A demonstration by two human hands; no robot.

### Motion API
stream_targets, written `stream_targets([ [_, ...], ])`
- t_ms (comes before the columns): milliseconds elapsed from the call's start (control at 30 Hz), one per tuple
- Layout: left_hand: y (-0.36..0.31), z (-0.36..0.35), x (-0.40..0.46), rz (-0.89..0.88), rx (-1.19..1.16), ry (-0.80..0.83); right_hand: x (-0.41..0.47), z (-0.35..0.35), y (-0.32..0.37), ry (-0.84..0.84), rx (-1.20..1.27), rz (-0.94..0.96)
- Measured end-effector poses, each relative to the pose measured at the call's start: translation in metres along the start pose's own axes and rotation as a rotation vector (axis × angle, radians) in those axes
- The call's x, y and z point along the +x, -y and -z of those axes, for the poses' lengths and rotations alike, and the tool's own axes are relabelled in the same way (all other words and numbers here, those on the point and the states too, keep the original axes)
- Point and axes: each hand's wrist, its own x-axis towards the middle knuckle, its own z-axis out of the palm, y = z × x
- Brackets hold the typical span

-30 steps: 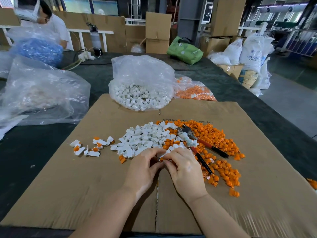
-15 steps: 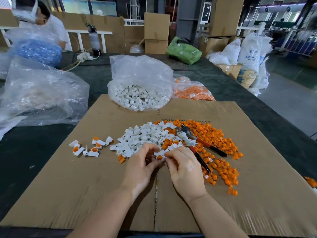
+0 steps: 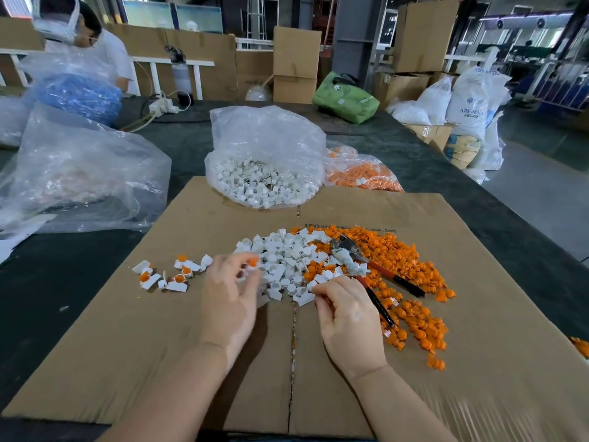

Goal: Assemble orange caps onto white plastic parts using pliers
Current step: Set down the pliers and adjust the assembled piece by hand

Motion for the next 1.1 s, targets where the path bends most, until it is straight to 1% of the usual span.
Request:
stream_targets([
  [67, 0.011, 0.015, 0.015, 0.105, 0.155, -0.102, 0.000, -0.001, 0.000, -0.006, -0.019, 0.000],
  [100, 0.016, 0.022, 0.022, 0.162, 0.257, -0.123, 0.000, -0.002, -0.001, -0.004, -0.031, -0.006],
  [167, 0.023, 0.031, 0.028, 0.239, 0.444, -0.128, 0.001, -0.002, -0.001, 0.004, -0.061, -0.023],
  [200, 0.026, 0.034, 0.030, 0.256, 0.501, -0.121, 0.000, -0.003, -0.002, 0.008, -0.078, -0.032],
  [333, 0.032, 0.033, 0.028, 0.267, 0.594, -0.071, -0.001, -0.004, -0.002, 0.035, -0.132, -0.076],
  [400, 0.031, 0.031, 0.026, 0.264, 0.634, -0.085, -0.001, -0.005, -0.003, 0.040, -0.168, -0.103],
  [433, 0.028, 0.029, 0.025, 0.255, 0.640, -0.105, -0.001, -0.005, -0.003, 0.033, -0.189, -0.117],
  [500, 0.021, 0.026, 0.022, 0.172, 0.583, -0.116, -0.002, -0.005, -0.003, 0.006, -0.242, -0.141],
  [567, 0.013, 0.021, 0.017, 0.024, 0.468, -0.034, -0.002, -0.005, -0.002, -0.019, -0.304, -0.160],
  [600, 0.009, 0.019, 0.013, -0.035, 0.459, 0.036, -0.003, -0.005, -0.002, -0.021, -0.327, -0.167],
  [667, 0.005, 0.014, 0.006, -0.106, 0.570, 0.148, -0.004, -0.006, -0.002, -0.008, -0.361, -0.169],
  [767, 0.005, 0.009, 0.000, -0.097, 0.692, 0.196, -0.006, -0.006, -0.003, 0.019, -0.389, -0.147],
  [833, 0.005, 0.007, -0.002, -0.093, 0.697, 0.212, -0.006, -0.007, -0.004, 0.022, -0.397, -0.127],
  [967, 0.005, 0.006, -0.004, -0.106, 0.586, 0.217, -0.004, -0.008, -0.004, 0.022, -0.401, -0.097],
  [1100, 0.006, 0.001, -0.004, -0.131, 0.488, 0.231, -0.003, -0.009, -0.004, 0.012, -0.328, -0.096],
])
